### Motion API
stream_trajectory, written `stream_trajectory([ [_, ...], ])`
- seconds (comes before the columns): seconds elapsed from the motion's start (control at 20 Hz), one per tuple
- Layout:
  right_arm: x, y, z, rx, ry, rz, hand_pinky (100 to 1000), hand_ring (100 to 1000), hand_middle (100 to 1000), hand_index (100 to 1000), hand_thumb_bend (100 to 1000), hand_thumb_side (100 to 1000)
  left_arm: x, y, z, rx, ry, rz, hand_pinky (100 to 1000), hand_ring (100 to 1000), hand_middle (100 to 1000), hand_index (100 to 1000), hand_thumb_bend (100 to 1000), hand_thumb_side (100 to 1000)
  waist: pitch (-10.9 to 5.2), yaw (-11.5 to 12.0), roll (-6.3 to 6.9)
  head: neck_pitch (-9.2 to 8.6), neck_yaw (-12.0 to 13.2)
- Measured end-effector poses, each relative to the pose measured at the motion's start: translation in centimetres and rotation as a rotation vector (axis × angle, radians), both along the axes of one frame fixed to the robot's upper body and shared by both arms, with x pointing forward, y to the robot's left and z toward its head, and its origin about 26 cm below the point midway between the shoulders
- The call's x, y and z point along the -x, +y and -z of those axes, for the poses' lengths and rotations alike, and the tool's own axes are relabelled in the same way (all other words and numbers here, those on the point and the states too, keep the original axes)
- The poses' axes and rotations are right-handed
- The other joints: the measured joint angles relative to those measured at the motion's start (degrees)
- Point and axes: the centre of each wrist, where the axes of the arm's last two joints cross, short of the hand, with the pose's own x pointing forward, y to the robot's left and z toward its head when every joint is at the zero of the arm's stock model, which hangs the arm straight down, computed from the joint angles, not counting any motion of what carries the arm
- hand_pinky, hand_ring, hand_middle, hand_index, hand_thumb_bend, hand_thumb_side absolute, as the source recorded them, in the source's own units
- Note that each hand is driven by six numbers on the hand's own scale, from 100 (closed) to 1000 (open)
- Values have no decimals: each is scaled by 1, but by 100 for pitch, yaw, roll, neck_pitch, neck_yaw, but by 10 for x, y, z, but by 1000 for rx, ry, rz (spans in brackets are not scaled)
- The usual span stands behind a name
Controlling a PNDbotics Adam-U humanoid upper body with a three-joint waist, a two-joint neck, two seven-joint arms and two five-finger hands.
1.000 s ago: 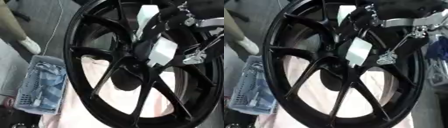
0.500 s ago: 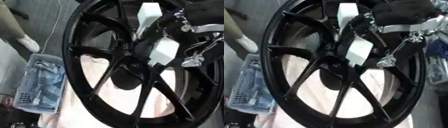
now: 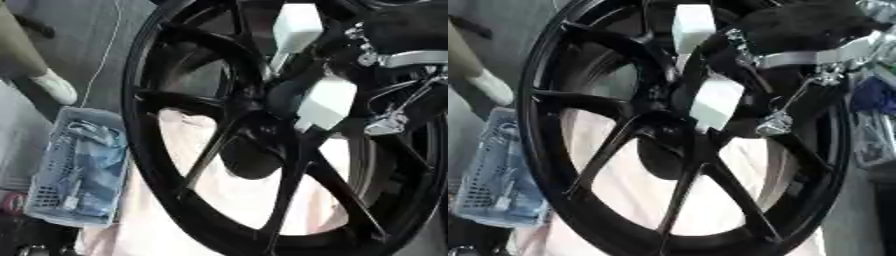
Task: Pull the pin out of the wheel hub.
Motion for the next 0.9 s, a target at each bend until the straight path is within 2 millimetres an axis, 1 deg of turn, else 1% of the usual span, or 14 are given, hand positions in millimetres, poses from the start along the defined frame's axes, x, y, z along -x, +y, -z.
stream_trajectory([
  [0.2,0,0,0,1,-1,3,823,882,824,842,368,100,0,0,0,1,1,-1,724,651,513,693,100,709,0,0,0,0,-10],
  [0.25,0,0,-1,0,-2,3,816,870,782,810,374,100,0,0,0,1,1,-1,724,652,513,693,100,708,0,0,0,0,-11],
  [0.7,1,1,-5,-1,-2,2,814,859,765,789,373,100,0,0,0,-1,6,0,725,650,514,694,100,708,-1,-32,2,4,-5],
  [0.9,1,2,-7,-3,-6,-3,808,845,729,761,350,100,0,0,0,-2,7,0,725,649,514,694,100,707,-3,-41,2,6,2],
])
